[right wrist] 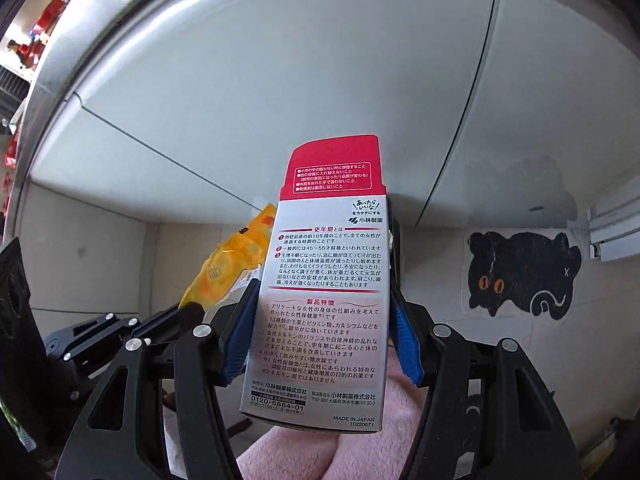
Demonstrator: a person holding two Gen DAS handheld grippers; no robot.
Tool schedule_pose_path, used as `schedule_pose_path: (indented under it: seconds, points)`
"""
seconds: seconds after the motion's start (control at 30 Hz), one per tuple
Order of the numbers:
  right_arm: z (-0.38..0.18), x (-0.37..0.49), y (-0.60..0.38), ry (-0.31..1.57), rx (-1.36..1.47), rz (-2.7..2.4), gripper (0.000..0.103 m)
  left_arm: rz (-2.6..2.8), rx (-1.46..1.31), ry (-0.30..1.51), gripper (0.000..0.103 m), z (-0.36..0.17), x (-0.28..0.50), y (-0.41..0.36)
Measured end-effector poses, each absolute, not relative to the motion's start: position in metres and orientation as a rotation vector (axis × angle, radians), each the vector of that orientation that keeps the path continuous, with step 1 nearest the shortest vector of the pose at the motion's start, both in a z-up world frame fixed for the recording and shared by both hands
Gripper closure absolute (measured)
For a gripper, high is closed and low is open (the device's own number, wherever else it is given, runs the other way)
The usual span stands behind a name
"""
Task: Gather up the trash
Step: 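Carry snack packet and carton over the bin and open both tools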
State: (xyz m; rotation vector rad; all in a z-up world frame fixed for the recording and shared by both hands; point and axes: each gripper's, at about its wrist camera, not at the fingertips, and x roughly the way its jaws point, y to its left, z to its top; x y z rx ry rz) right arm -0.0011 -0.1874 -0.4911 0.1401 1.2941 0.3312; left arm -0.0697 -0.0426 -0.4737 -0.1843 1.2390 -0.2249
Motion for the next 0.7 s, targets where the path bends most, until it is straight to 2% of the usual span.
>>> schedule_pose_path:
  seconds: [0.4, 0.7]
  points:
    - [-0.576, 0.047, -0.180, 1.385, 0.191, 0.309, 0.042, -0.215, -0.228, 1.332, 0.103, -0.564, -0.025, -0.043]
    - [-0.607, 0.065, -0.173, 1.427, 0.248, 0.284, 0.041, -0.215, -0.221, 1.356, 0.103, -0.601, -0.016, -0.043]
